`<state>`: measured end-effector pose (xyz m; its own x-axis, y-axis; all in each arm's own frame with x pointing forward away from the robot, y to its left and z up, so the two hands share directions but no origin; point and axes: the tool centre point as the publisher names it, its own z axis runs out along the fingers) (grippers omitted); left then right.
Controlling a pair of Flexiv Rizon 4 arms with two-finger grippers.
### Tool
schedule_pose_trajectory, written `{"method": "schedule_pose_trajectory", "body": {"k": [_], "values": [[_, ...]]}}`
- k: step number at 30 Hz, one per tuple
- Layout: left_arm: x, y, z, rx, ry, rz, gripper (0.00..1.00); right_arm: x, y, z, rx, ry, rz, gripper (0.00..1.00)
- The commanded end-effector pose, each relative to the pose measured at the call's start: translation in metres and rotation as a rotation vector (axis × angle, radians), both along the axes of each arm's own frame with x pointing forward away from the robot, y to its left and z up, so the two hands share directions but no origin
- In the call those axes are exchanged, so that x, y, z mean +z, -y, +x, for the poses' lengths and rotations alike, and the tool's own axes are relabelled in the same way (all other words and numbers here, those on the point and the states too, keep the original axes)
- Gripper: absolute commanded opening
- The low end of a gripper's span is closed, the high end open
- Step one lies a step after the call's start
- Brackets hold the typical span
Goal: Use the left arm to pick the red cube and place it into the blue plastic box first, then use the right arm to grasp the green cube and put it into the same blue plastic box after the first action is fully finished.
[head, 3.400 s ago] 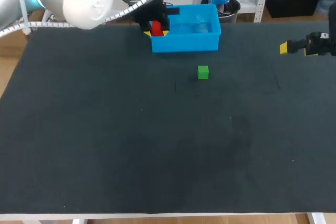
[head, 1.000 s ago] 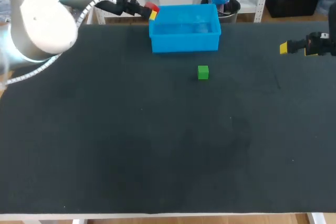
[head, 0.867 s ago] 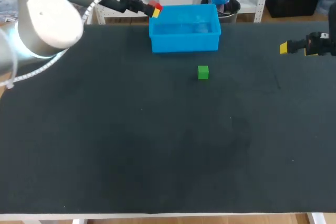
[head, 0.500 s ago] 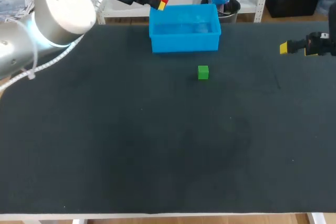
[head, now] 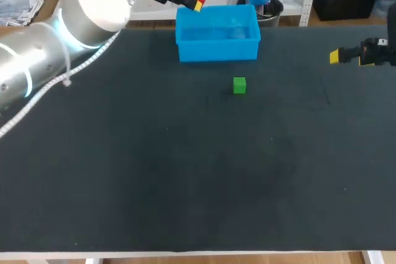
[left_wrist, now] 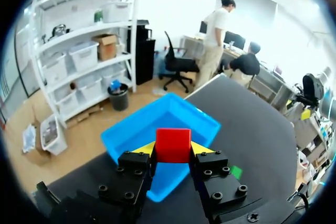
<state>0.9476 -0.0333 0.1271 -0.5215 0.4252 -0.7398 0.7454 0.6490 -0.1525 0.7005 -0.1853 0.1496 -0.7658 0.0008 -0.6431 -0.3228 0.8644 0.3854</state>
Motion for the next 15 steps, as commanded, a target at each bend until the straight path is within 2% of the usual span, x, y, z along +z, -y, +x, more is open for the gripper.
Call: {"method": "schedule_pose_trajectory", "body": {"k": [1,15], "values": [[-0.013,0.012,0.021,-0.009,-0.024,0.008,0.00,0.000,0.000,0.000,0.001,0.000,0.000,1.00],[-0.046,0.020,0.030,0.011,-0.075,0.024,0.00,0.000,0.000,0.000,0.001,0.000,0.000,1.00]]}}
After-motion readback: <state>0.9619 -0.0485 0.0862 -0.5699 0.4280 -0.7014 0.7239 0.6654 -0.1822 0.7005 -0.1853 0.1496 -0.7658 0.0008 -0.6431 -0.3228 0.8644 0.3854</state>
